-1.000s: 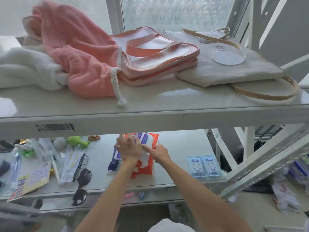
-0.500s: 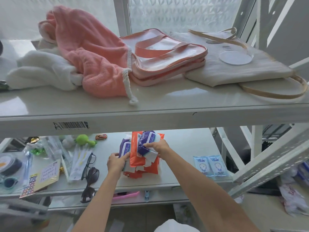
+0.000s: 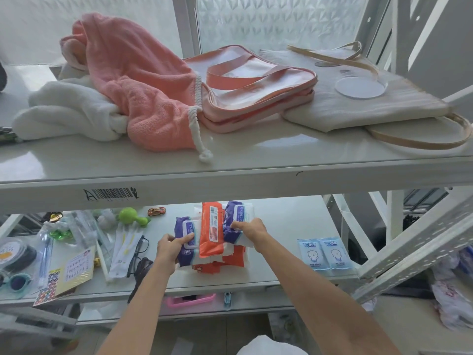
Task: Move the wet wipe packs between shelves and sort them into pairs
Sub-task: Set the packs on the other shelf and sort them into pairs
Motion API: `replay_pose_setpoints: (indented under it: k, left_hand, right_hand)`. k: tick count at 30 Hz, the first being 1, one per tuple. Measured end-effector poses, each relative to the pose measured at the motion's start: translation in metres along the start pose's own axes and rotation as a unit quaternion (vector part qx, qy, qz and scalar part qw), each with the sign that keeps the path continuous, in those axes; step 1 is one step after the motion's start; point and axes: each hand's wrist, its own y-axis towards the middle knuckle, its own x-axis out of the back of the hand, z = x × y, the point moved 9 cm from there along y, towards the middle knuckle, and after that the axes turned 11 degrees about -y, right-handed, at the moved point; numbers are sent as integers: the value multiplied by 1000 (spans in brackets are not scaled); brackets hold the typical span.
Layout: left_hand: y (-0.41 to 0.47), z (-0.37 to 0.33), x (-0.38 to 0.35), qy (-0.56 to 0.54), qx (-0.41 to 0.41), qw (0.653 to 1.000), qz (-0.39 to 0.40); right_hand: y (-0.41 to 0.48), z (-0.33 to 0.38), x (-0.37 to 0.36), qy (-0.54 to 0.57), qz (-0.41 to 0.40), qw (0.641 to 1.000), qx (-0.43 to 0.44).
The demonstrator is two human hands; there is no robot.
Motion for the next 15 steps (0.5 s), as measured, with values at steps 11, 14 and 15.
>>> replay_pose_setpoints:
  k: [11, 14, 15]
  left_hand:
    - [10, -32, 10, -155, -71, 982, -80]
    - [9, -27, -1, -40, -39, 997, -52]
    - [9, -24, 1, -18, -40, 997, -57]
  right_hand:
    - [4, -13, 28, 29, -15, 999, 29]
    - [4, -13, 24, 21, -6, 999, 36]
    - [4, -12, 23, 14, -4, 999, 40]
